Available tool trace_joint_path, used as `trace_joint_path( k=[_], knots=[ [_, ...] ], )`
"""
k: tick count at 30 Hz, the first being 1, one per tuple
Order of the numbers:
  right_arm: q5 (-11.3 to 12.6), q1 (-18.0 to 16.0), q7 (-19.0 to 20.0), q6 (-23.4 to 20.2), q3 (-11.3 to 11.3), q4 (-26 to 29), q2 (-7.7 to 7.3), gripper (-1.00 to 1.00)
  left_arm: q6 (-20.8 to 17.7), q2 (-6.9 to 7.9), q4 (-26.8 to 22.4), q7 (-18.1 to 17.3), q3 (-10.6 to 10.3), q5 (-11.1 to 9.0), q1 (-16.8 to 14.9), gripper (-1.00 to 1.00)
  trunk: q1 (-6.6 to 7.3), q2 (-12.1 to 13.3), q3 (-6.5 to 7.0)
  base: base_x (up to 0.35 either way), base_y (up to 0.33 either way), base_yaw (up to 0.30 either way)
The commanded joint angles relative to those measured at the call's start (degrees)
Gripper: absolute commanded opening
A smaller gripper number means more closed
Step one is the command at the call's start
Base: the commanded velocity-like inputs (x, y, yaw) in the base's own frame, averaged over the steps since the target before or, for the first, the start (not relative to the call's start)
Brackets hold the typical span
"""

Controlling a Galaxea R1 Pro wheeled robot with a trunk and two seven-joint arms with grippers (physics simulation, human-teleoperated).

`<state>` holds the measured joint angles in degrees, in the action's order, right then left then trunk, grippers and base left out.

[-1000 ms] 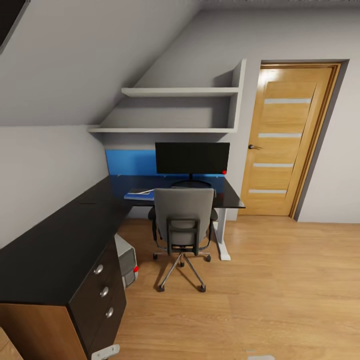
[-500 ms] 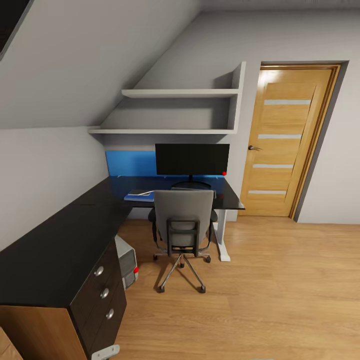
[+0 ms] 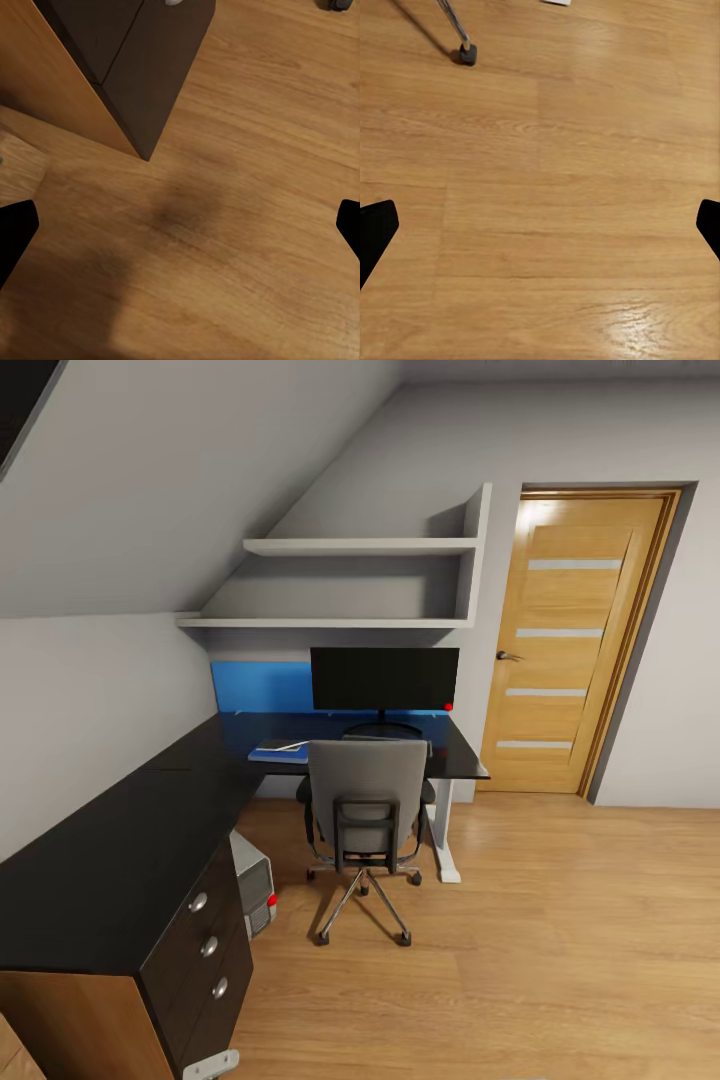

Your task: In the bedroom, organize the workspace by keeping the computer under the desk, ensuring the monitor is on the desk, placing the keyboard on the desk next to the monitor, placing the mouse on the desk next to the keyboard, moving the folder from the swivel chair onto the desk next to the mouse, stacking the notebook on top of the folder with the pen on top of the notebook, and positioning the swivel chair next to the desk.

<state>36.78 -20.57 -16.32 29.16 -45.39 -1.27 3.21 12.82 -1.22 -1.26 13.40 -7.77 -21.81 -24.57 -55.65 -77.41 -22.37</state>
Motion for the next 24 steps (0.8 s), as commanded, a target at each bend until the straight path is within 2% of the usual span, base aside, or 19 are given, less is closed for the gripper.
trace_joint_path(
  k=[1, 24],
  knots=[
    [0.22, -0.07, -0.22, 0.16, -0.47, -0.13, 0.05, 1.00, 0.17, -0.01, 0.03, 0.21, -0.49, -0.42, -0.04, 1.00, 0.00, -0.04, -0.07, 0.000, 0.000, 0.000],
    [0.22, -0.03, -0.22, 0.17, -0.45, -0.13, 0.05, 1.00, 0.11, -0.24, 0.03, 0.24, -0.49, -0.42, -0.04, 1.00, 0.00, -0.04, -0.07, 0.000, 0.000, 0.000]
  ],
)
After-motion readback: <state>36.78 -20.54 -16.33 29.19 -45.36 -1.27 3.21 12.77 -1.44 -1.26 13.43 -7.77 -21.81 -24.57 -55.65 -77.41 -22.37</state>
